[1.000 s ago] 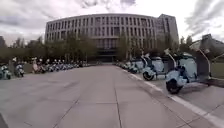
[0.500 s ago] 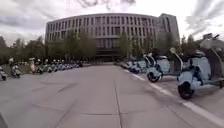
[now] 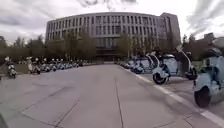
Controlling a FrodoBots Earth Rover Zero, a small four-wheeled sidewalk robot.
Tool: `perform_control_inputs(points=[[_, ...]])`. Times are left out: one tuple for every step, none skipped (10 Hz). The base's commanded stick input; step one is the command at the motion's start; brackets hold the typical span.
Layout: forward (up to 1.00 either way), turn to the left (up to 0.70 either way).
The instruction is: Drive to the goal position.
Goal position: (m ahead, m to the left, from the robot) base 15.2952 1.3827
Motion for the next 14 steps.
perform_control_inputs(points=[[0.70, 0.01], [0.70, 0.01], [0.70, 0.01], [0.70, 0.01], [0.70, 0.01], [0.70, 0.01], [0.70, 0.01], [0.70, 0.01], [0.70, 0.01], [0.70, 0.01], [0.70, 0.01], [0.70, 0.01], [0.70, 0.01], [0.70, 0.01]])
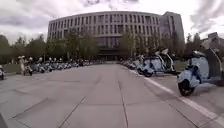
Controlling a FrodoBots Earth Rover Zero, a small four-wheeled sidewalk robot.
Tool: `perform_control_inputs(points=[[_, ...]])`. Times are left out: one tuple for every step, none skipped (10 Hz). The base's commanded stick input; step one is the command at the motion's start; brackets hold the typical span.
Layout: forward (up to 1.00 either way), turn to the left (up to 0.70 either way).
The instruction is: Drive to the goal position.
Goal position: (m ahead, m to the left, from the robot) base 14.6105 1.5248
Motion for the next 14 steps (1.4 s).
perform_control_inputs(points=[[0.70, 0.01], [0.70, 0.01], [0.70, 0.01], [0.70, 0.01], [0.70, 0.01], [0.70, 0.01], [0.70, 0.01], [0.70, 0.01], [0.70, 0.01], [0.70, 0.01], [0.70, 0.01], [0.70, 0.01], [0.70, 0.01], [0.70, 0.01]])
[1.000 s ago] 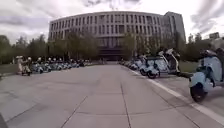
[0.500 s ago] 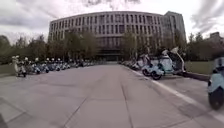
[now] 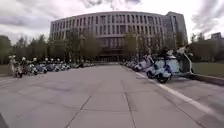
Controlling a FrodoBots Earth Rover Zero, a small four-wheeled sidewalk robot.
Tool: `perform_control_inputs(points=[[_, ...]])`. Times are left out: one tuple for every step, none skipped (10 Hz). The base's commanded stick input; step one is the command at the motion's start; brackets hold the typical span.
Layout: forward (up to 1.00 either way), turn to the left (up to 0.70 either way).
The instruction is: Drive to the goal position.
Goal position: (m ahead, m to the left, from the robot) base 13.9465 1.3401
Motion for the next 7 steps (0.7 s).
perform_control_inputs(points=[[0.70, 0.01], [0.70, 0.01], [0.70, 0.01], [0.70, 0.01], [0.70, 0.01], [0.70, 0.01], [0.70, 0.01]])
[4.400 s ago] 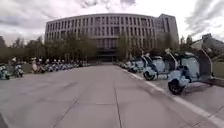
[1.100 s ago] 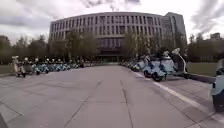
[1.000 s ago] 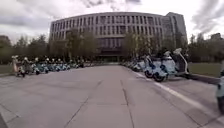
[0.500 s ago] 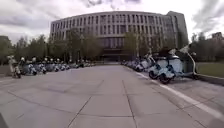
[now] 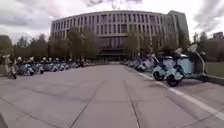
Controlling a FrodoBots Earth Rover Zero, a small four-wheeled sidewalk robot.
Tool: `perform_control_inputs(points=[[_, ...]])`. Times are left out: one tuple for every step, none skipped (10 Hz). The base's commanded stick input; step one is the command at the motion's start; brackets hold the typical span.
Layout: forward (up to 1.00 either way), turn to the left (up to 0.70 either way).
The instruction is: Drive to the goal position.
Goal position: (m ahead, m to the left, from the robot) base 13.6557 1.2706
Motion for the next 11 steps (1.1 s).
perform_control_inputs(points=[[0.70, 0.01], [0.70, 0.01], [0.70, 0.01], [0.70, 0.01], [0.70, 0.01], [0.70, 0.01], [0.70, 0.01], [0.70, 0.01], [0.70, 0.01], [0.70, 0.01], [0.70, 0.01]])
